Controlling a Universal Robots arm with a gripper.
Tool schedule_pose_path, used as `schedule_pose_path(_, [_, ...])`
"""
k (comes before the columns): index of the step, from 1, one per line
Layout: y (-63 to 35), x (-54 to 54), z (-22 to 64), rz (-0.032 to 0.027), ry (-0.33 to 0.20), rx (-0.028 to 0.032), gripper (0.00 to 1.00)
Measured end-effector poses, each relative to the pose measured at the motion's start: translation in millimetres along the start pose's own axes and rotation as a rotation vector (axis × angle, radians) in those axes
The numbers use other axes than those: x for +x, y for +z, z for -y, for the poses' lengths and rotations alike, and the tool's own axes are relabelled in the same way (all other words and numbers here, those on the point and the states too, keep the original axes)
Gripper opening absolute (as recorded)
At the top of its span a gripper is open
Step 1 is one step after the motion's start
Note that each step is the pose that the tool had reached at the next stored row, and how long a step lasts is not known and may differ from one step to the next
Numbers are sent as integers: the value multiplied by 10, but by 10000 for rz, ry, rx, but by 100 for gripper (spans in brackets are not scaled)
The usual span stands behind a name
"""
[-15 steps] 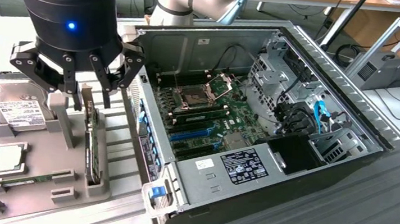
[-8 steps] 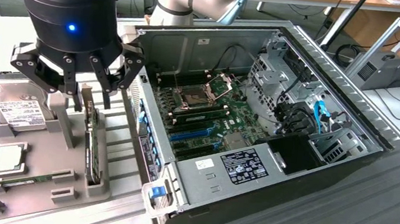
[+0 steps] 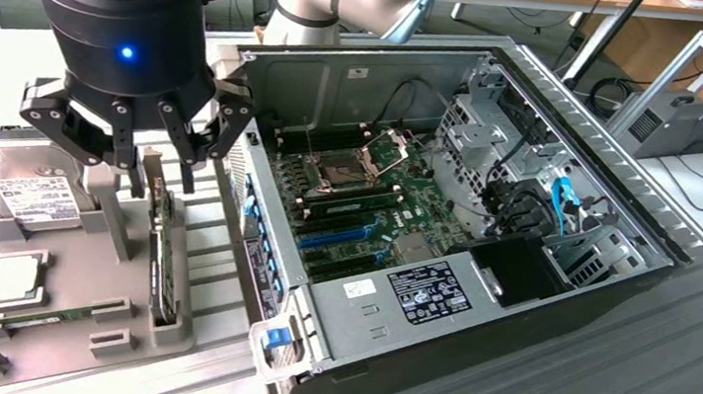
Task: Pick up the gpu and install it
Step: 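Pick up the gpu and move the gpu toward the slot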
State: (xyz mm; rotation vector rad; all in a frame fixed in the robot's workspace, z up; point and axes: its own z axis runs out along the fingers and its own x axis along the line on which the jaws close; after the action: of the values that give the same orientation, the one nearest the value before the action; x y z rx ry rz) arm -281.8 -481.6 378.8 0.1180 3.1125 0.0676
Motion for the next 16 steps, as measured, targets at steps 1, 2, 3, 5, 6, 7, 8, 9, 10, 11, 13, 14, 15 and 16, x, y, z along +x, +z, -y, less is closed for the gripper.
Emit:
schedule_pose_path(1, [3,0,0,0,0,0,42])
schedule_pose_path(2, [5,0,0,-1,0,0,42])
schedule_pose_path(3, [8,0,1,0,0,0,42])
schedule_pose_path(5, [14,0,1,-1,0,1,42])
schedule_pose_path(6, [18,0,1,-1,0,1,42])
schedule_pose_path(7, [20,0,1,0,0,1,42])
schedule_pose_path(8, [23,1,1,-1,0,1,42])
schedule_pose_path(9, [26,1,1,-1,0,1,42])
schedule_pose_path(10, [29,1,1,-1,0,1,42])
schedule_pose_path(11, [31,1,1,-1,0,0,42])
schedule_pose_path(13, [40,1,2,0,0,0,42])
schedule_pose_path(14, [43,1,2,0,0,0,42])
schedule_pose_path(15, [46,1,2,0,0,0,42])
schedule_pose_path(16, [48,1,2,-1,0,0,42])
